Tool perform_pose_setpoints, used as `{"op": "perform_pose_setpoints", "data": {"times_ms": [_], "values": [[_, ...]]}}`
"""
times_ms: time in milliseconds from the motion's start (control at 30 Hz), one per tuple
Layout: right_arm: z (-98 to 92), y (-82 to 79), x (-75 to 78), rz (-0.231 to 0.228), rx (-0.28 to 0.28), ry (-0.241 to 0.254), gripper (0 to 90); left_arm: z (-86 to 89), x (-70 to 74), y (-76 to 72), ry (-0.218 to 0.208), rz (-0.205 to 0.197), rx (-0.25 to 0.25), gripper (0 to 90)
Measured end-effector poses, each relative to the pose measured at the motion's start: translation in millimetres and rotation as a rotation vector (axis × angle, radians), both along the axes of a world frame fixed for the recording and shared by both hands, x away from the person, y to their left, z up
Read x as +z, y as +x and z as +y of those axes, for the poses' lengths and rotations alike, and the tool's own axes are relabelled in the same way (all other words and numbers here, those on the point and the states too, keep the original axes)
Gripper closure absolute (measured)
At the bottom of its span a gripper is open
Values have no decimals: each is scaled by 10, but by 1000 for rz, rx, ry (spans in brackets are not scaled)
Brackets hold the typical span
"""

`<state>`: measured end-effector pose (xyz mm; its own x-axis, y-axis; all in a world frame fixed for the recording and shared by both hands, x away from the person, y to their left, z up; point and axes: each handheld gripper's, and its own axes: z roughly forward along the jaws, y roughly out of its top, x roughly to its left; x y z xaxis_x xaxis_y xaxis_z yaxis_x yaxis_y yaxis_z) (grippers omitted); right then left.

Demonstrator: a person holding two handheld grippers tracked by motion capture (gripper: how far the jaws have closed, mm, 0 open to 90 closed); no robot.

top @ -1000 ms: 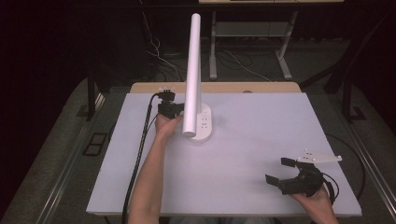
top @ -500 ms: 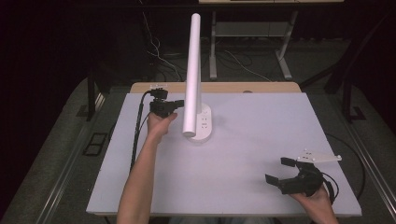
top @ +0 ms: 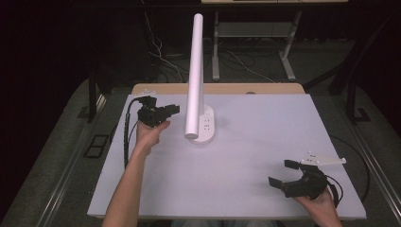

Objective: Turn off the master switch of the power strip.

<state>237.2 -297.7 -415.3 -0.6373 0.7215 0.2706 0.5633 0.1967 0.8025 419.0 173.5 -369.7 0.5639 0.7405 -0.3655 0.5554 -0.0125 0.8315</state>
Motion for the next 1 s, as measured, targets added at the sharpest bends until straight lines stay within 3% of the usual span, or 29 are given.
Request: {"op": "perform_pose_setpoints", "data": {"times_ms": [200,233,267,500,733,1000], "values": [[6,-5,5,0,2,3,1,21,34,-185,2,-4,-46,282],[6,-5,5,0,2,3,1,24,35,-205,12,3,-52,282],[10,-5,4,0,4,0,1,24,36,-234,24,10,-62,185],[18,-8,2,-5,7,-3,1,36,23,-453,49,32,-107,0],[11,-17,2,-13,7,-5,1,45,21,-649,81,10,-147,0],[19,-24,5,-9,8,-5,1,45,-93,-874,76,-3,-185,0]]}}
